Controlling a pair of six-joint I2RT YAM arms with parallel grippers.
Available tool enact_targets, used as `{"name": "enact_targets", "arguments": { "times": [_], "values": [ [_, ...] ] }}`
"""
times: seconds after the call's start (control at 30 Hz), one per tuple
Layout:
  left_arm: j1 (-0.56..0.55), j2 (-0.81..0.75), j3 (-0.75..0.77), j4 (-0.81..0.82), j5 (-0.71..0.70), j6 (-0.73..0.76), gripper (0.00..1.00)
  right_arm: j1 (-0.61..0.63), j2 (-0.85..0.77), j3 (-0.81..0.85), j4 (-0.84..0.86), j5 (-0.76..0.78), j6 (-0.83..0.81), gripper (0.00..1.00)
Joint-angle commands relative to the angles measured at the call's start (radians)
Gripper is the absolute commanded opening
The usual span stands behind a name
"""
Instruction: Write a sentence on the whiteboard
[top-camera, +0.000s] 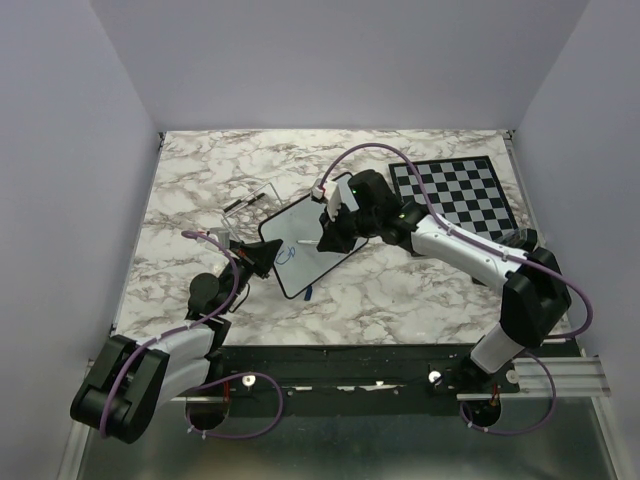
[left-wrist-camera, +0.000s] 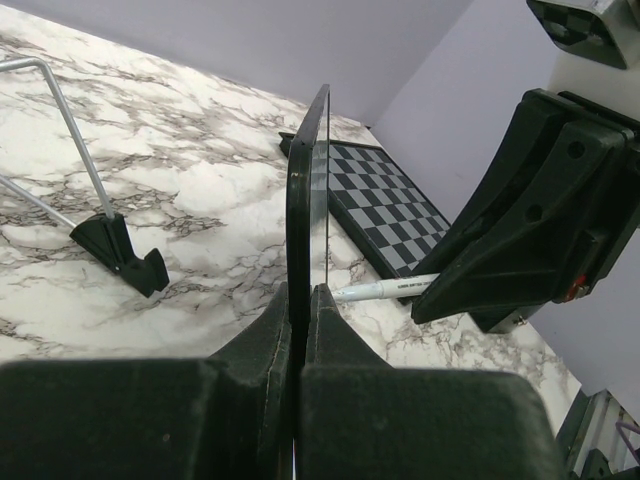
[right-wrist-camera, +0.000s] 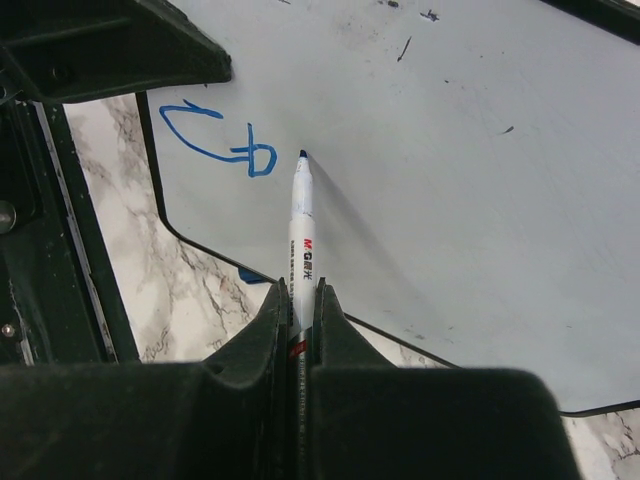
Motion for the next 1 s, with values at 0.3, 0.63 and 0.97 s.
{"name": "enact_targets", "arguments": {
  "times": [0.3, 0.63, 0.97],
  "values": [
    [-0.009, 0.003, -0.026, 0.004, 0.044, 0.03, 0.0, 0.001, 0.04, 0.002, 0.002, -0.025, -0.009, 0.01],
    [-0.009, 0.0, -0.026, 0.003, 0.041, 0.031, 0.0, 0.001, 0.029, -0.036, -0.02, -0.041, -0.041, 0.01],
    [-0.009, -0.006, -0.029, 0.003, 0.042, 0.03, 0.0, -0.001, 0.016, -0.04, -0.023, 0.024, -0.034, 0.01]
  ]
}}
